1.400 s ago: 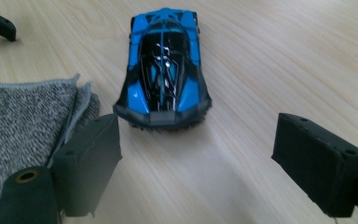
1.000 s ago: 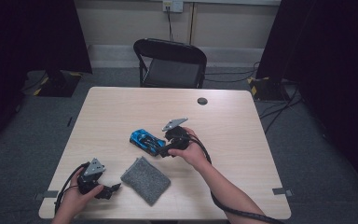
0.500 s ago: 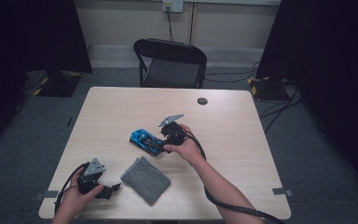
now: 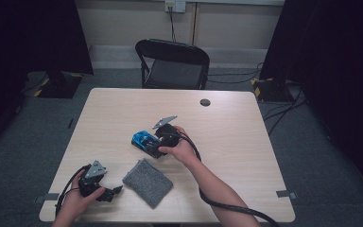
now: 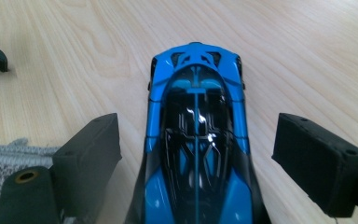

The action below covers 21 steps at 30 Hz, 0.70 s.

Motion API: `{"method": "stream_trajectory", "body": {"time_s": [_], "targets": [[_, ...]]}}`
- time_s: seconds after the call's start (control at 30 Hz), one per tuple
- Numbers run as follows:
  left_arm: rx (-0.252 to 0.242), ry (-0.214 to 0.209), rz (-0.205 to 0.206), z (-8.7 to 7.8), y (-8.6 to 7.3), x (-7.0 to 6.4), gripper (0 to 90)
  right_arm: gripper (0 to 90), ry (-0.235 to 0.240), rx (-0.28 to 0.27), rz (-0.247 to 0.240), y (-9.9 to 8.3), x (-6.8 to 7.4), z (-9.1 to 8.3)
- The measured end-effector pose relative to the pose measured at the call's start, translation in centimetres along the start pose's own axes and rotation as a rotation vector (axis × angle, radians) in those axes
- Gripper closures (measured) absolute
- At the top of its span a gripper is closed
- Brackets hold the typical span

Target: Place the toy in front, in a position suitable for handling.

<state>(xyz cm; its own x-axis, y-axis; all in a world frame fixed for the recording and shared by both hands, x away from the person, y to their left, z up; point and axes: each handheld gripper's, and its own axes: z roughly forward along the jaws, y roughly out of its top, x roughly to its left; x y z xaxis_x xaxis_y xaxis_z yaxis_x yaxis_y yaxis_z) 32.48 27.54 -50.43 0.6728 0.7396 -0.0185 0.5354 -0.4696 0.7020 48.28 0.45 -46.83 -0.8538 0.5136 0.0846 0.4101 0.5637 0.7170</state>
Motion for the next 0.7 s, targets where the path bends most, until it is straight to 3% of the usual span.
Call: {"method": "stream_trajectory", "body": {"time_s": [0.3, 0.43, 0.7], "targets": [[0.000, 0.000, 0.000, 0.0, 0.0, 0.0, 0.0, 14.5, -0.001, 0.013, 0.018, -0.2, -0.3, 1.8], [0.000, 0.000, 0.000, 0.0, 0.0, 0.0, 0.0, 14.4, -0.019, 0.047, -0.019, -0.3, 0.0, 2.5], [-0.001, 0.000, 0.000, 0.0, 0.0, 0.0, 0.0, 14.5, -0.021, 0.071, -0.026, -0.6, 0.1, 3.2]]}}
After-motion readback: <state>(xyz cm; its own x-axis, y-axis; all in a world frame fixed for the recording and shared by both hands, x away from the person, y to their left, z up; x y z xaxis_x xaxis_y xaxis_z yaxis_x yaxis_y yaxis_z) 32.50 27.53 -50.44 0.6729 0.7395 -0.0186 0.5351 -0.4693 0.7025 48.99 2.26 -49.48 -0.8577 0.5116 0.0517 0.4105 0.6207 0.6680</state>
